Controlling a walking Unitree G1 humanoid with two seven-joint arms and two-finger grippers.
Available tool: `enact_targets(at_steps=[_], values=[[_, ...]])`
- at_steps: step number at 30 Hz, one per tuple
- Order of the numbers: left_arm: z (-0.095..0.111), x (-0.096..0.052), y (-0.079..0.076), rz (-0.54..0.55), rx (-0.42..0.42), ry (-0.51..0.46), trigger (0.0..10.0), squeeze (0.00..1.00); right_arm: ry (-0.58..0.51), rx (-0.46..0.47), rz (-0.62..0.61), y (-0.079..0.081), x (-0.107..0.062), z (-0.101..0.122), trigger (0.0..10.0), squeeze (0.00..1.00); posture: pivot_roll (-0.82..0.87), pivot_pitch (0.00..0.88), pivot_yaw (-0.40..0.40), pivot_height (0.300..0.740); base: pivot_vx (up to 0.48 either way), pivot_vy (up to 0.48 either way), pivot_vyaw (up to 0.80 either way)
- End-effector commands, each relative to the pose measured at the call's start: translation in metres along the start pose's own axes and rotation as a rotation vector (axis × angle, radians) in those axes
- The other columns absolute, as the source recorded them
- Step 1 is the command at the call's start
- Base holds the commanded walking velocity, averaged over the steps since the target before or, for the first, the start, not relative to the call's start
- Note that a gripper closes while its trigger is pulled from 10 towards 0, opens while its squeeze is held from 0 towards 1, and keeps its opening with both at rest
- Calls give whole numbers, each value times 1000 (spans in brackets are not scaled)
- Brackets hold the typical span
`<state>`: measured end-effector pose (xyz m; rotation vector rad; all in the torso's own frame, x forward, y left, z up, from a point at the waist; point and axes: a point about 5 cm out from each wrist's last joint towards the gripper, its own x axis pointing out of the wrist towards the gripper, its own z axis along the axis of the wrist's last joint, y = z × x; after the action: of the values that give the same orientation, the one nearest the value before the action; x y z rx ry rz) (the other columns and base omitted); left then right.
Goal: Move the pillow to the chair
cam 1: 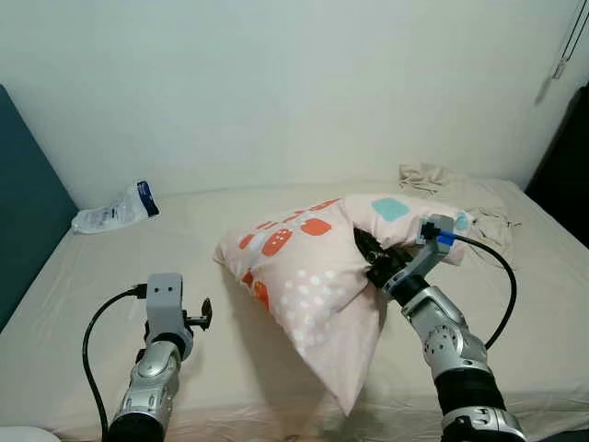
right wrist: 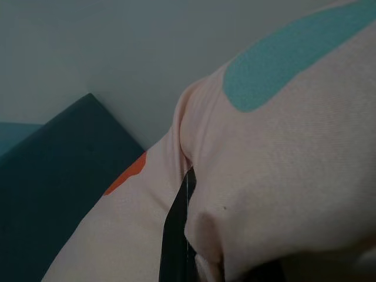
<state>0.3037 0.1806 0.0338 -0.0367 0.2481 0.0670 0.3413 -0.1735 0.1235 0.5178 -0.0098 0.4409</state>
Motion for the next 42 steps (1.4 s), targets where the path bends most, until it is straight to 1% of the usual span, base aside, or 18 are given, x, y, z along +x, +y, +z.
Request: enact_targets(at_steps=[1,5,11,20,25,27,31,35,42], values=[[-1,-1,-1,-8,7,0,10000,0,-41,-39,47,9,5,8,10000,0,-35,0,18,740,0,-480,775],[-2,-1,-1,-8,-9,3,10000,0,-35,-38,56,12,6,5,10000,0,-35,0,20,740,0,-474,775],[-1,-1,-1,-6,-27,-4,10000,0,-10,-41,65,16,7,-3,10000,0,-33,0,23,740,0,0,775],[0,0,-4,-23,-22,-8,10000,0,-3,-42,67,17,7,-5,10000,0,-36,0,24,740,0,0,775],[1,0,-9,-48,-26,-12,10000,0,5,-40,74,19,7,-9,10000,0,-36,0,21,740,0,-467,775],[1,0,-9,-38,-37,-15,10000,0,7,-38,76,20,7,-10,10000,0,-35,0,20,740,0,0,775],[0,0,-9,-28,-28,-6,10000,0,7,-37,77,20,8,-10,10000,0,-35,0,20,740,0,0,775],[-1,0,-9,-30,-26,0,10000,0,-8,-30,56,17,8,-8,10000,0,-34,0,19,740,0,0,772],[1,1,-10,-34,-23,-5,10000,0,-4,-46,58,17,8,-7,10000,0,-34,0,22,740,0,0,692]])
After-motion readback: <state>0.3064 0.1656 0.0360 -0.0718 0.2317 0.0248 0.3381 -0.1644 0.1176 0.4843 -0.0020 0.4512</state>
